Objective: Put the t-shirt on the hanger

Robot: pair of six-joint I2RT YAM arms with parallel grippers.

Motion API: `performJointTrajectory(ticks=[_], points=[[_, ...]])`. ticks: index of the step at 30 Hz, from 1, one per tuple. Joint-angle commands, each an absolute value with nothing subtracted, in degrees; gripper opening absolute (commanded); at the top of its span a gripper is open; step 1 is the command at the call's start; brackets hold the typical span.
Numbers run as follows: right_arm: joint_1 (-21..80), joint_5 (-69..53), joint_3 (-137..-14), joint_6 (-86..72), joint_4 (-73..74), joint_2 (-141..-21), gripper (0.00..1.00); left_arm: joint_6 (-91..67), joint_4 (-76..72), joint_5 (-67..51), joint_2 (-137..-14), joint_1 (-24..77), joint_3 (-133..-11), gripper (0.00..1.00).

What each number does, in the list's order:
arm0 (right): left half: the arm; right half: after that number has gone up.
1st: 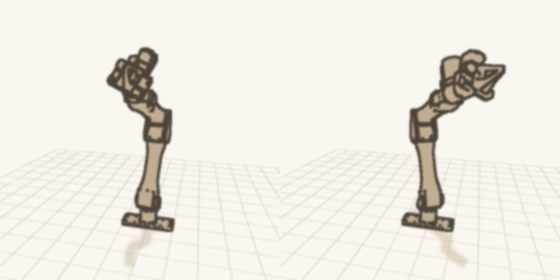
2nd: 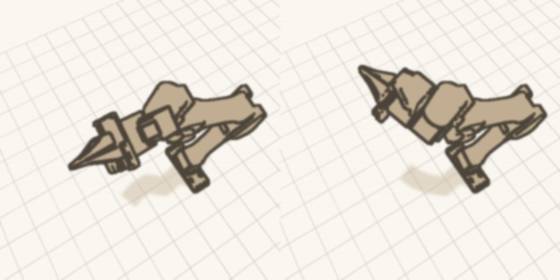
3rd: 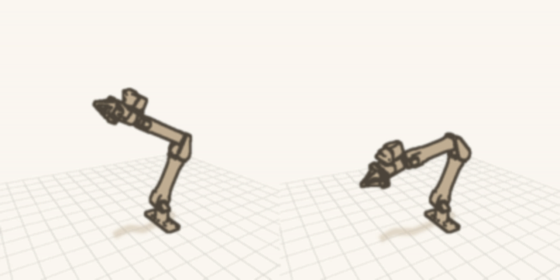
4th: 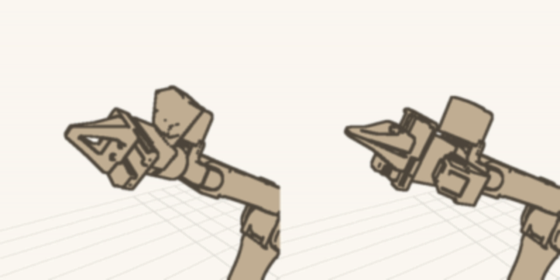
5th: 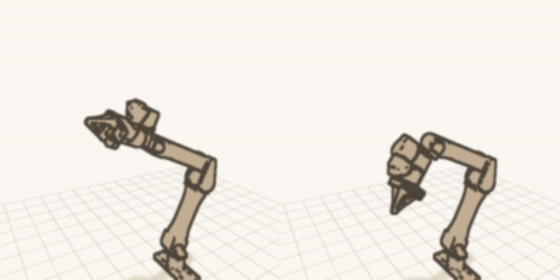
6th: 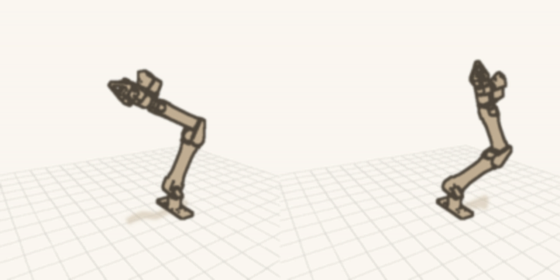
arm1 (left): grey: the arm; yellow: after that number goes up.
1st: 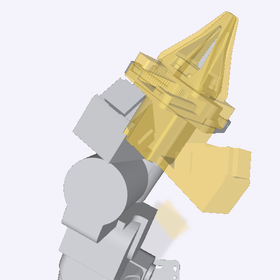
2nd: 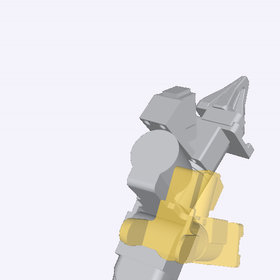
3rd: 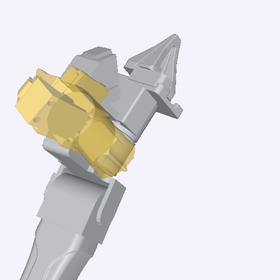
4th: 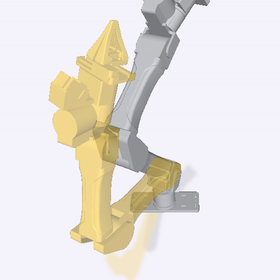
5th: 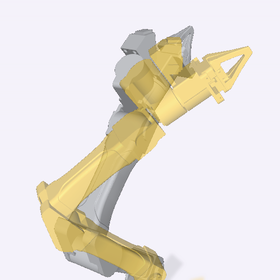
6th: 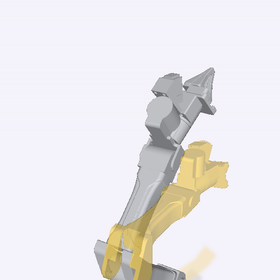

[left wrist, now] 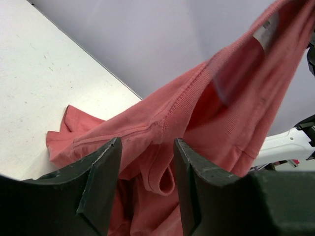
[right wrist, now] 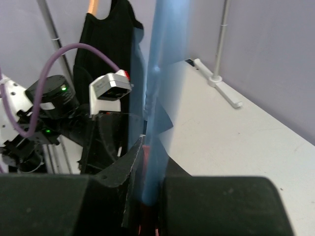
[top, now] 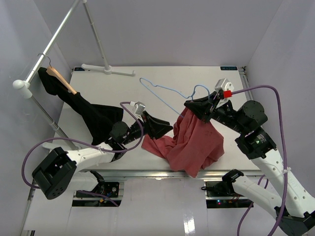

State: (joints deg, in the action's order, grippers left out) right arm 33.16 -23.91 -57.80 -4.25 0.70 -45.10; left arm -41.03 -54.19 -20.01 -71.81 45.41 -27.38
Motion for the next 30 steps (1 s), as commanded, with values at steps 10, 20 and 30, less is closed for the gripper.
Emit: performJointTrajectory(ticks=[10,20,30], points=[[32.96,-19.42,-55.90,-2.65,-4.67,-44.47,0.08,-41.47,-59.89,-20.48,-71.21,46.15,-24.03,0.56],[33.05,-19.85,-54.99,-4.18,-6.17,-44.21,0.08,-38.10,-52.32,-15.42,-74.72,48.53,-31.30,0.57],[33.13,-19.59,-54.04,-3.77,-5.98,-43.68,0.08,-37.62,-45.67,-6.89,-76.24,49.92,-35.28,0.57]])
